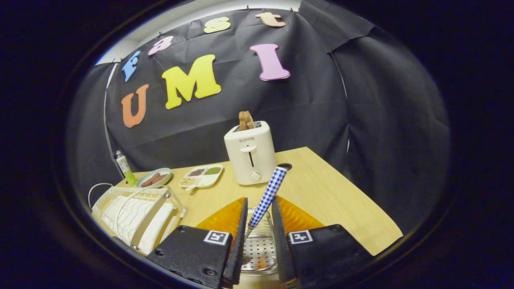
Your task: Take the plate from the dish rack, then take the spoon from the basket and place it into the plate.
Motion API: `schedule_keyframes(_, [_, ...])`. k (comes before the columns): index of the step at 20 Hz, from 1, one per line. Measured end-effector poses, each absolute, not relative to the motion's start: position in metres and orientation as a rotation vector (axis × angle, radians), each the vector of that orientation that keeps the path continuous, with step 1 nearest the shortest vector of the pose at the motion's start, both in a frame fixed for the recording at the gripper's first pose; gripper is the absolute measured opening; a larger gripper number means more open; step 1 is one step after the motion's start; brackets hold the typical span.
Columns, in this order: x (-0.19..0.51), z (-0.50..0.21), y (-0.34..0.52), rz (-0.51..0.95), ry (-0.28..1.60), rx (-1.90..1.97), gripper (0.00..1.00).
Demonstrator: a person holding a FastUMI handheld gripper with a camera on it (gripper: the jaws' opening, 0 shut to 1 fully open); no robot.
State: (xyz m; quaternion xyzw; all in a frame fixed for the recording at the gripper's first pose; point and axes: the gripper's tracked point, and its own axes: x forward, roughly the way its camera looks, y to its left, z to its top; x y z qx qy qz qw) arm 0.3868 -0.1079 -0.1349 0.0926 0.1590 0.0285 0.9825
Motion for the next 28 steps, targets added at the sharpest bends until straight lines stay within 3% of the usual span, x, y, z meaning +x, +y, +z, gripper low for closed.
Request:
schedule_keyframes(7, [0.376, -0.111, -0.106, 0.129, 0.22, 0.256, 0.16])
schedule_keyframes(17, [0.342, -0.041, -0.092, 0.093, 0.005, 0.069, 0.14])
schedule_keyframes(22, [0.288, 0.011, -0.06, 0.074, -0.076, -0.04, 0.14])
schedule_keyframes(28, [0.192, 0.053, 0.009, 0.116, -0.046, -0.025, 0.14])
